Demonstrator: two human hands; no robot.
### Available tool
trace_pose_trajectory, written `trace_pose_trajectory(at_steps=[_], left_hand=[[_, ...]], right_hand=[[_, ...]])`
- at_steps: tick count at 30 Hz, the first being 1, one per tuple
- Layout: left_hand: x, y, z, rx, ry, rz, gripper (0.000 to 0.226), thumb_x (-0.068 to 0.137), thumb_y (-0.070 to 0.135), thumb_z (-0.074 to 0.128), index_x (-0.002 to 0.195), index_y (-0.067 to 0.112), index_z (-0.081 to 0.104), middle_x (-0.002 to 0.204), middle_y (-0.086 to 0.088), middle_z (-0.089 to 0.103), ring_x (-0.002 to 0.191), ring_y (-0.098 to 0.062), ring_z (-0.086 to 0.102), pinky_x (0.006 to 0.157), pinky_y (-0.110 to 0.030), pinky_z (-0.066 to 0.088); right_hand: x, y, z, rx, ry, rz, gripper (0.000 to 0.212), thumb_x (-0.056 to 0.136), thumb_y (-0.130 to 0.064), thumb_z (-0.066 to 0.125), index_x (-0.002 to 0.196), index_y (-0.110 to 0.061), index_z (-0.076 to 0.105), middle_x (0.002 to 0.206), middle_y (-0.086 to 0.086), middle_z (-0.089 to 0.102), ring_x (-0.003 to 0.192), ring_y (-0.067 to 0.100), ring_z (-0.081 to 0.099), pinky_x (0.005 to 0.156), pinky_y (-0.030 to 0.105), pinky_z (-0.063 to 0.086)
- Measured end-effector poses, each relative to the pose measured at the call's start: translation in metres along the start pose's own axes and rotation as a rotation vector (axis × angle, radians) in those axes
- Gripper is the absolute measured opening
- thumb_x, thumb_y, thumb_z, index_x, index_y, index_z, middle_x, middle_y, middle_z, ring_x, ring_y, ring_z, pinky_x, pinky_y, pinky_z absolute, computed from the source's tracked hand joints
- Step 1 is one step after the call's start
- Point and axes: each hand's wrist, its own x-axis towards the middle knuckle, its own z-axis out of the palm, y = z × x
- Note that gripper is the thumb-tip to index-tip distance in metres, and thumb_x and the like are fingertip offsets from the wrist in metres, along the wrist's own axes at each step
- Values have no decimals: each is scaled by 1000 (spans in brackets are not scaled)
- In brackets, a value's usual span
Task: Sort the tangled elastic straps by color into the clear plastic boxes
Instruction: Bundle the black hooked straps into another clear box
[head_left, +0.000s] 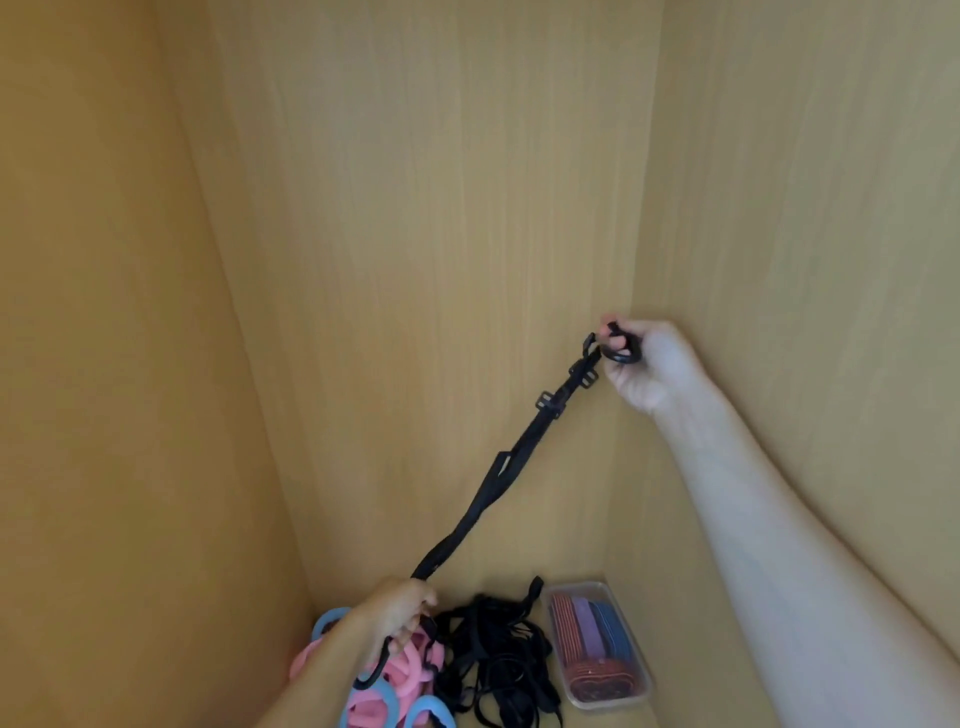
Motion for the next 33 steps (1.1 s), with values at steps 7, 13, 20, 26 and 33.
trace_pose_trajectory(at_steps=[7,13,20,26,33], left_hand=[[-7,-2,6,-27,-187,-71,44,89,24,60,57,23,30,54,5,22,46,-12,14,46,-23,15],[-32,23,15,-253,-628,128,46,89,24,68,57,21,35,53,6,24,49,-8,23,48,-16,30],[-63,74,31,-742,-844,264,34,95,30,62,69,15,45,59,3,31,50,-11,30,42,-21,34],[-72,97,38,-771,-612,253,28,91,35,59,78,10,60,70,-3,47,57,-17,50,46,-25,42],[-76,102,40,-714,-600,291,56,100,53,41,95,3,66,77,-12,58,68,-26,57,57,-33,52]], right_hand=[[-7,6,10,-114,-54,-176,19,102,-2,45,115,-2,59,73,11,62,49,15,56,45,20,45],[-4,18,-12,8,-92,-21,23,98,3,48,120,-1,53,93,19,62,75,25,68,67,33,61],[-7,52,-34,-388,-129,83,29,95,-3,62,123,-6,56,100,16,73,80,22,74,65,29,60],[-26,81,-35,-804,-301,149,37,82,-24,81,115,-15,67,82,3,76,70,15,68,58,23,52],[-42,99,-27,-1092,-444,55,17,102,-21,60,113,-11,68,94,11,76,68,10,67,58,23,47]])
